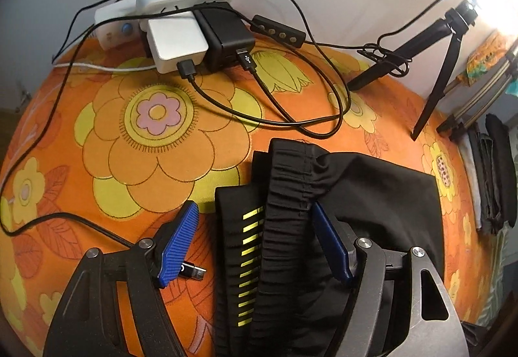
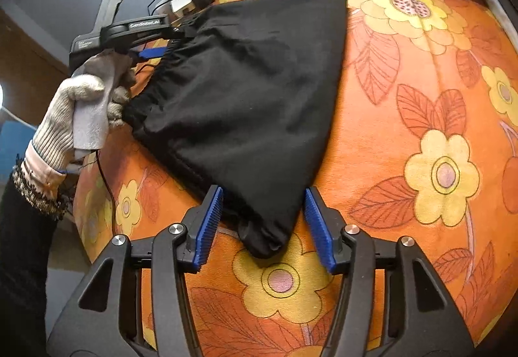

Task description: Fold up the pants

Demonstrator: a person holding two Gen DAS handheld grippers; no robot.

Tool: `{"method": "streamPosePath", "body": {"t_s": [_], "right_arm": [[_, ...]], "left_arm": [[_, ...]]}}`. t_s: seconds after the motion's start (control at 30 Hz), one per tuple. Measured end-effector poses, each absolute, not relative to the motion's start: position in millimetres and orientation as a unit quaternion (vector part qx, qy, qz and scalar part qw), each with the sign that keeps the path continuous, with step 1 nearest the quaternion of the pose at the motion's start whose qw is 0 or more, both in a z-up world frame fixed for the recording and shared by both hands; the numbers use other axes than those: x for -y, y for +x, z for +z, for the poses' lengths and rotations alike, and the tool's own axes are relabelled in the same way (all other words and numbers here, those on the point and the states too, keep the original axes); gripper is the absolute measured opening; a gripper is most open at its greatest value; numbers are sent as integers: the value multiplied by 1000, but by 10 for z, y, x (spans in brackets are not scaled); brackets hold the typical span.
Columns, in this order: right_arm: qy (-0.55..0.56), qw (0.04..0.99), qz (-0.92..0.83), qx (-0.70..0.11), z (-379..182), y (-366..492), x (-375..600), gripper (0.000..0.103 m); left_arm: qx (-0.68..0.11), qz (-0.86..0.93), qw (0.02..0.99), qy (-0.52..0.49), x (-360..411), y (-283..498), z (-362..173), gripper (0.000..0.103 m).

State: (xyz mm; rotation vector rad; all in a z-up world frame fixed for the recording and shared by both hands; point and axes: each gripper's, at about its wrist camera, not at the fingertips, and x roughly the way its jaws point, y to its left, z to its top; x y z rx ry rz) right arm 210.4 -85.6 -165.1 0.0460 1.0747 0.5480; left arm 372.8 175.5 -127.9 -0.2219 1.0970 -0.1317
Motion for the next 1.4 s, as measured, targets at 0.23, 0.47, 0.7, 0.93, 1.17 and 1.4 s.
{"method": "streamPosePath", "body": {"t_s": [0.23,0.47,0.7,0.93,1.17,1.4], "right_arm": [[1,829,261,-494,-1647,2079,788,41],[-18,831,261,-491,-1642,2087,720,14],[-9,828,267,-493,-1552,2111,751,12],[-15,831,270,-485,-1402,2107,782,12],[-28,823,270,-499,-1497,2096,774,12],[-34,821,270,-502,-1543,2106,750,12]], "left_arm": [[-504,-63,861,-41,-1527,3704,-1278,37],[-490,-71,868,-44,-1415,3684,-1259,30],[-458,-73,882,-81,-1511,3589,-1104,29],[-471,-65,876,-75,-1516,3631,-1142,30],[-488,-51,870,-42,-1554,3689,-1118,57],[-505,-54,861,-5,-1416,3980,-1173,67]]}}
